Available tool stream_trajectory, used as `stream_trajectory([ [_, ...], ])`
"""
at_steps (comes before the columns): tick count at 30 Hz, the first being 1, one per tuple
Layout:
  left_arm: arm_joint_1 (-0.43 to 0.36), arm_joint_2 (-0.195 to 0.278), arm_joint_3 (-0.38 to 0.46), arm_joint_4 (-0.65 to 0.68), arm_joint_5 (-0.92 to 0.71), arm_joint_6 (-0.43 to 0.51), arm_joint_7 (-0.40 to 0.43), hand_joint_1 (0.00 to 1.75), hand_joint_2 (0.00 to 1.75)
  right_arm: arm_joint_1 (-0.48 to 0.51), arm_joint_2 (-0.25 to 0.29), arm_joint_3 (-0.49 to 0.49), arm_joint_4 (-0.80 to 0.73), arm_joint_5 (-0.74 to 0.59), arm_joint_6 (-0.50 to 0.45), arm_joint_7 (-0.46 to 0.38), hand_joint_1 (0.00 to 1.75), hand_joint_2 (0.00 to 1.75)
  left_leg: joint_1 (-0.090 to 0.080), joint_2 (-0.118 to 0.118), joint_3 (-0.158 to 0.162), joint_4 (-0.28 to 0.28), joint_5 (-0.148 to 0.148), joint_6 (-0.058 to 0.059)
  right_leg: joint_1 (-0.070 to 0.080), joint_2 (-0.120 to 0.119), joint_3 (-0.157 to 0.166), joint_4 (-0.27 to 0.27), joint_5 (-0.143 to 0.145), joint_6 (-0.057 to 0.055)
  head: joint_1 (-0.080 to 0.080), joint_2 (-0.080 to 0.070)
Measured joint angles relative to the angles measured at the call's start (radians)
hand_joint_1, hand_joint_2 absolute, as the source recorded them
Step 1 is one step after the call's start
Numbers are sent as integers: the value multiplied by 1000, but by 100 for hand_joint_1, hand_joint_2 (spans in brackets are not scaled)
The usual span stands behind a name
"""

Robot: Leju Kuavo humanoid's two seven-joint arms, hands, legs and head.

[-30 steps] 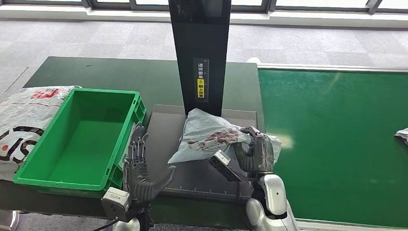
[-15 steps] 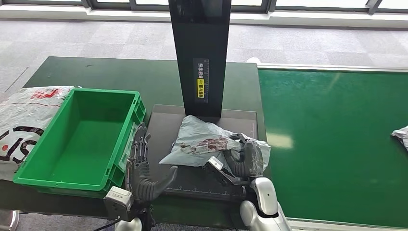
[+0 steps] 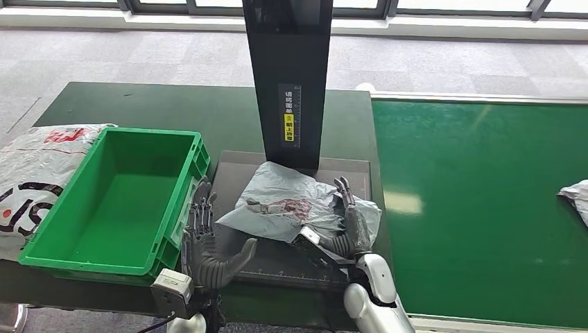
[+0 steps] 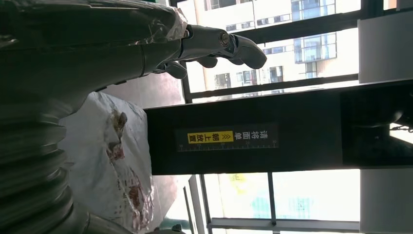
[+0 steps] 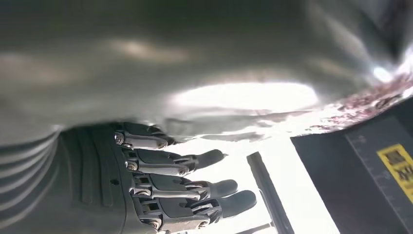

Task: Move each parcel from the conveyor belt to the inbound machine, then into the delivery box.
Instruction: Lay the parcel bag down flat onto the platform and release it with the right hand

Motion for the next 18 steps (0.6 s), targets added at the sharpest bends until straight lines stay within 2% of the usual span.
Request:
stream_trajectory([
  [7, 0, 1, -1, 0, 0, 4, 0, 0, 175, 16, 0, 6, -53, -32, -19, -32, 0, 0, 0, 0, 0, 0, 0, 0, 0, 0, 0, 0, 0, 0, 0, 0],
  [11, 0, 1, -1, 1, -3, 4, 0, 0, 175, 39, 0, 6, -114, -91, -77, -93, 0, 0, 0, 0, 0, 0, 0, 0, 0, 0, 0, 0, 0, 0, 0, 0],
  [13, 0, 1, -1, 2, -8, 4, 0, 0, 175, 55, 1, 2, -164, -129, -103, -148, 0, 0, 0, 0, 0, 0, 0, 0, 0, 0, 0, 0, 0, 0, 0, 0],
  [16, -2, 1, -1, 7, -22, 5, 0, 0, 175, 86, 30, -36, -270, -177, -118, -311, 0, 0, 0, 0, 0, 0, 0, 0, 0, 0, -1, 0, 0, 0, 0, 0],
  [18, -4, 1, -1, 13, -28, 5, 0, 0, 175, 99, 57, -65, -334, -190, -120, -382, 0, 0, 0, 0, 0, 0, 0, 0, 0, 1, -1, 0, 0, 0, 0, 0],
])
